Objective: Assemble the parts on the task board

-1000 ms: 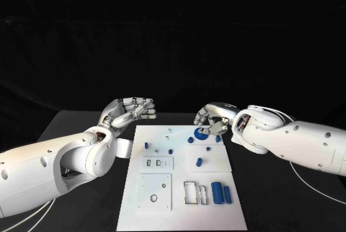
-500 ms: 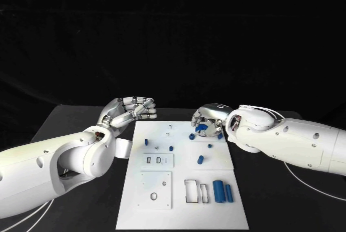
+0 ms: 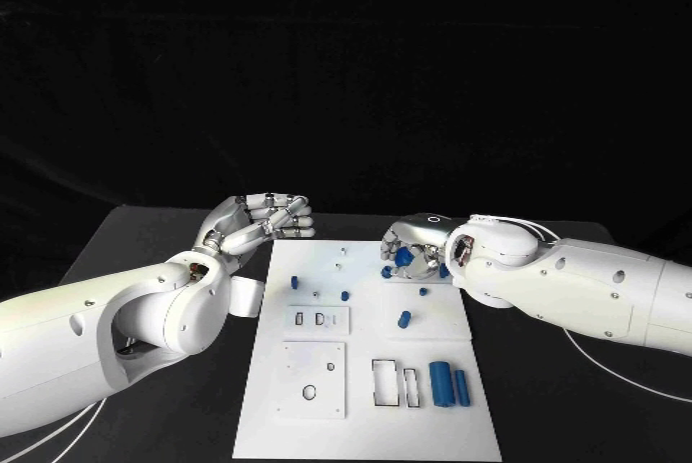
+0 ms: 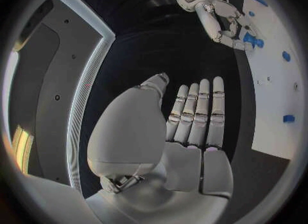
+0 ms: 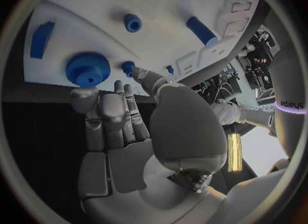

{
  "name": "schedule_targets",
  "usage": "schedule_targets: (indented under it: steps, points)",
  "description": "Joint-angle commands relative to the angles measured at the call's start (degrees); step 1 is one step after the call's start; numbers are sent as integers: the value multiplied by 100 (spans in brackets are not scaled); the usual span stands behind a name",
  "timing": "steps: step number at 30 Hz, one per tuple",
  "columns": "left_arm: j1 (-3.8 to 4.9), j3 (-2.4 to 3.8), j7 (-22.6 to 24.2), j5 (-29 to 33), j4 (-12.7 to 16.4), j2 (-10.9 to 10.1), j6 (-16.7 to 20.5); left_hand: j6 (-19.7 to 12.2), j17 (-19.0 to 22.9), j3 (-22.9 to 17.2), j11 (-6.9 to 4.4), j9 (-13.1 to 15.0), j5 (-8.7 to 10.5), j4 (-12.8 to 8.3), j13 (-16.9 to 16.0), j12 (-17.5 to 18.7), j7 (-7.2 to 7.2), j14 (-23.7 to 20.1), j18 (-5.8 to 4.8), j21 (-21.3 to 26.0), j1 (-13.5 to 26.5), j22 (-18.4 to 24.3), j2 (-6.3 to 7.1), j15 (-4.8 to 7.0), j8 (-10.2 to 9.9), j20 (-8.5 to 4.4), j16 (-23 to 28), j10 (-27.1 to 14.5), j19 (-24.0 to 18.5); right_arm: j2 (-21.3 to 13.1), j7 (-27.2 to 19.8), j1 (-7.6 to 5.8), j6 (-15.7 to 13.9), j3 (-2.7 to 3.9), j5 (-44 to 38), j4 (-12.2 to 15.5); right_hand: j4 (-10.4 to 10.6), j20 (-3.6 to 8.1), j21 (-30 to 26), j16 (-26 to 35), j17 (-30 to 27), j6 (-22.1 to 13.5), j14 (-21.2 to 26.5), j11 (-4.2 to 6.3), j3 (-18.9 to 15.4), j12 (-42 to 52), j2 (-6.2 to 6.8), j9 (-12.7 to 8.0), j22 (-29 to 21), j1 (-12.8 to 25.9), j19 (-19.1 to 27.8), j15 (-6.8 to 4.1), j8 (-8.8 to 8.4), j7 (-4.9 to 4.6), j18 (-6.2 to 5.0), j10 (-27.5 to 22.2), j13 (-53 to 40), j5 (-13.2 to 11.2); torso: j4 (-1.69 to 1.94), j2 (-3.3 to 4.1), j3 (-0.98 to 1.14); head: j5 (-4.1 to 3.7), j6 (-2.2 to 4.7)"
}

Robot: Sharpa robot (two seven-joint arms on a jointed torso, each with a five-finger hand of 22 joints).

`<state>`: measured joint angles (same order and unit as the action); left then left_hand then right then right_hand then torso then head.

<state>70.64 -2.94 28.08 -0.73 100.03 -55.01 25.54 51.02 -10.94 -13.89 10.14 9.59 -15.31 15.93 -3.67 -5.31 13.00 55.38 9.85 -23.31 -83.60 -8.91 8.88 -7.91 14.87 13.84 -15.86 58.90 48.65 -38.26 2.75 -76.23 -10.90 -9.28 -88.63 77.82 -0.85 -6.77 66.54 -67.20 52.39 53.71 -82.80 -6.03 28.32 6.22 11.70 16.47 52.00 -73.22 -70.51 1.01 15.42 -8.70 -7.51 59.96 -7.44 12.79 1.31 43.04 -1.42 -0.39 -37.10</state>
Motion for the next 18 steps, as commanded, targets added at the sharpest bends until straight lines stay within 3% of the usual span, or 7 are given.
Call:
schedule_targets:
  steps: [1, 5, 18]
  points:
    - [13, 8, 10, -10, 18, 1, -128, 2, 3, 3, 44, -5, 15, 25, -2, 16, 81, -30, 57, 34, 26, 7, 16, -20, -34, 25, 25, 12, 7, 21, 46, 17, 207, -5, -154, -3, 27, -12, 50, -52, 66, -24, -46, 15, 6, 43, 21, 10, 73, -23, -46, -1, -18, -7, 67, -37, -11, 34, -1, 20, 4, 2, -12]
    - [14, 8, 9, -5, 15, -5, -124, 0, 3, 3, 46, -6, 16, 25, -2, 20, 83, -33, 57, 36, 28, 9, 17, -22, -36, 26, 29, 10, 6, 35, 62, 30, 248, -9, -167, 8, 26, -15, 110, -117, 126, -13, -55, 12, 15, 64, 15, 22, 159, -29, -73, 2, -14, -11, 79, -52, -18, 39, 9, 33, -3, -11, -9]
    - [21, 9, -18, 18, 18, -22, -133, -5, 3, 1, 53, -9, 14, 31, -2, 34, 93, -41, 56, 42, 42, 16, 7, -27, -42, 30, 42, 4, 1, 68, 96, 42, 201, -14, -187, -16, 80, -11, 532, -469, 465, 175, -139, 40, 217, 307, -134, 124, 770, -44, -317, -16, 56, -12, 163, 140, -90, 2, 6, 62, 4, 28, -32]
